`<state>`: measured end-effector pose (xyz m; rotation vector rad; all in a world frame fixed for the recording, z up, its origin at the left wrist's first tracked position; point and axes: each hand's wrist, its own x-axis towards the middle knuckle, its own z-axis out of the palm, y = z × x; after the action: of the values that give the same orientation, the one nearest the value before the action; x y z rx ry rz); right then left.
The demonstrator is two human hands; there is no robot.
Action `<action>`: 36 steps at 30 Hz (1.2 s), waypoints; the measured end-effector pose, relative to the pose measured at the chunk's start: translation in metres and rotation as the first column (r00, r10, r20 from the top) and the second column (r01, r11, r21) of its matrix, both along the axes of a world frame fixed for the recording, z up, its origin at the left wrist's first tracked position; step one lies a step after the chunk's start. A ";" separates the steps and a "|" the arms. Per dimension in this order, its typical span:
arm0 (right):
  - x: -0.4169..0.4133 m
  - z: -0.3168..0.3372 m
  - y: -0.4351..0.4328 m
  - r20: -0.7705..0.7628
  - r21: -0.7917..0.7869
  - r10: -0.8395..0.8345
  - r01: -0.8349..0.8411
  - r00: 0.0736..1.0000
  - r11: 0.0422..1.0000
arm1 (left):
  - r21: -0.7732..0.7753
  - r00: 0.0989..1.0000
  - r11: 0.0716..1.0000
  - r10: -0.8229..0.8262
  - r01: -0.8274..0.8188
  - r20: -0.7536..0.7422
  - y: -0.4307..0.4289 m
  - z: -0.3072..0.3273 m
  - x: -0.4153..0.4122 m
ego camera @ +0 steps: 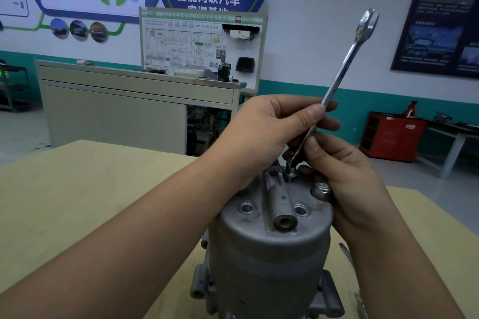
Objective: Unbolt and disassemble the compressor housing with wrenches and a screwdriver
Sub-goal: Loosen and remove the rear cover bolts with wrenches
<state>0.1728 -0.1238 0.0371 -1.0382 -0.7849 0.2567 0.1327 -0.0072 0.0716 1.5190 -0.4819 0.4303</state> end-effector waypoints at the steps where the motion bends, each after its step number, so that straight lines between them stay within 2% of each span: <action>1: 0.000 0.000 0.000 0.001 0.003 -0.002 0.002 1.000 1.000 | 0.005 1.000 1.000 0.002 -0.002 0.002 0.000 0.000 0.000; 19: 0.003 -0.001 -0.003 0.014 -0.031 0.055 -0.055 0.998 0.998 | 0.012 0.999 1.000 0.022 -0.021 -0.041 0.003 0.000 -0.003; 24: -0.001 0.002 -0.005 0.195 -0.165 -0.107 0.141 0.975 0.976 | -0.042 0.996 0.999 0.002 -0.006 -0.090 0.004 0.000 -0.005; 28: -0.005 0.005 -0.006 0.420 -0.253 -0.272 0.400 0.866 0.881 | -0.005 0.992 0.998 0.062 -0.063 -0.111 0.005 0.001 -0.007; 31: -0.008 0.008 -0.008 0.525 -0.289 -0.276 0.474 0.805 0.832 | 0.042 0.988 0.995 0.100 -0.096 -0.119 0.006 0.003 -0.008; 36: -0.016 0.014 -0.012 0.548 -0.386 -0.203 0.460 0.812 0.799 | 0.002 0.988 0.997 0.079 -0.079 -0.131 0.006 0.001 -0.008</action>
<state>0.1565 -0.1358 0.0514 -1.7720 -0.9813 -0.1393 0.1252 -0.0010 0.0729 1.5561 -0.3192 0.3895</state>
